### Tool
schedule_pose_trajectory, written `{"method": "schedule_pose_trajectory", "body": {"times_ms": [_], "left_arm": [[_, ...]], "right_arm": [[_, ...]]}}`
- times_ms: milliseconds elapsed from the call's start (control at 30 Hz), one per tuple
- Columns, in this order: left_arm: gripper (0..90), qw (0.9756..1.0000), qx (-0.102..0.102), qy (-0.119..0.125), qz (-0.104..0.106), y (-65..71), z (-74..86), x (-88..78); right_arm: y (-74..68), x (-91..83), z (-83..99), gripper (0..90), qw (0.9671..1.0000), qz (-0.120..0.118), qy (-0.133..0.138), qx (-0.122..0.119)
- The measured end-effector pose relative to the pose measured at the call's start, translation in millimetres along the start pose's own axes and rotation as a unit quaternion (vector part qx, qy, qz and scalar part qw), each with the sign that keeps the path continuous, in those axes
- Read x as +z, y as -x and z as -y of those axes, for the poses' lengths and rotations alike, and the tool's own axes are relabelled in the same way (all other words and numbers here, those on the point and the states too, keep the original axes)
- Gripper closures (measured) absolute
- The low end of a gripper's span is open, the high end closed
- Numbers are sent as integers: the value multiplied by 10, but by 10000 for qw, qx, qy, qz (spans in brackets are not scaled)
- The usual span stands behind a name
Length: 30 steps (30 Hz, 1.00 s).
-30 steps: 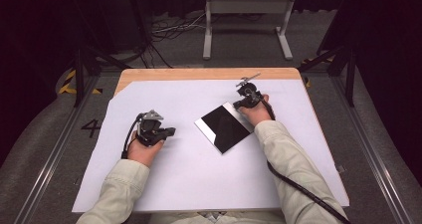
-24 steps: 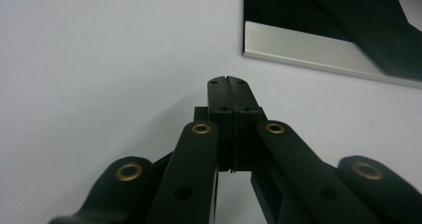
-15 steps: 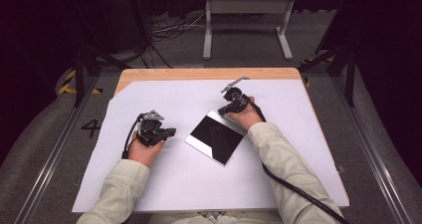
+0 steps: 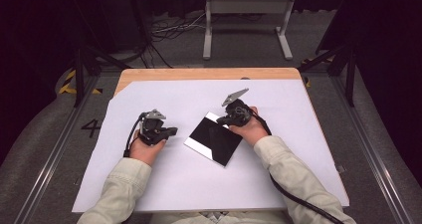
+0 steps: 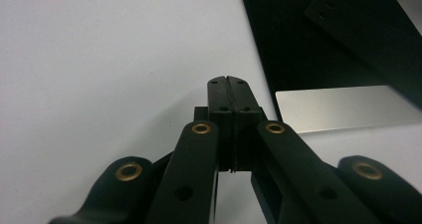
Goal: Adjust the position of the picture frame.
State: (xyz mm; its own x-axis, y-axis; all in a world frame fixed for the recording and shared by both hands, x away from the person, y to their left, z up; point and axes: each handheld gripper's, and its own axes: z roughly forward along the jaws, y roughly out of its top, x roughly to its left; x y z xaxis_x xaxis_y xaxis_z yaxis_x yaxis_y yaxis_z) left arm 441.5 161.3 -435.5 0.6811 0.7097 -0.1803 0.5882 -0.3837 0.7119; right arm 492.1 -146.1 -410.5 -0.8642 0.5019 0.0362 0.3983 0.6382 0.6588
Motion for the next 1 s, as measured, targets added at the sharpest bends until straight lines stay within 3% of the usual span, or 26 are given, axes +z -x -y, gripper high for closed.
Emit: {"method": "schedule_pose_trajectory", "body": {"times_ms": [367, 1000], "left_arm": [[900, 10000, 38, -10, -32, -4, -10, 1], [900, 10000, 36, -9, -19, 5, -13, -2]], "right_arm": [[-361, -291, 259, 900, 9990, -365, 273, 18], [-860, -324, 535, 900, 9969, -639, -67, -449]]}}
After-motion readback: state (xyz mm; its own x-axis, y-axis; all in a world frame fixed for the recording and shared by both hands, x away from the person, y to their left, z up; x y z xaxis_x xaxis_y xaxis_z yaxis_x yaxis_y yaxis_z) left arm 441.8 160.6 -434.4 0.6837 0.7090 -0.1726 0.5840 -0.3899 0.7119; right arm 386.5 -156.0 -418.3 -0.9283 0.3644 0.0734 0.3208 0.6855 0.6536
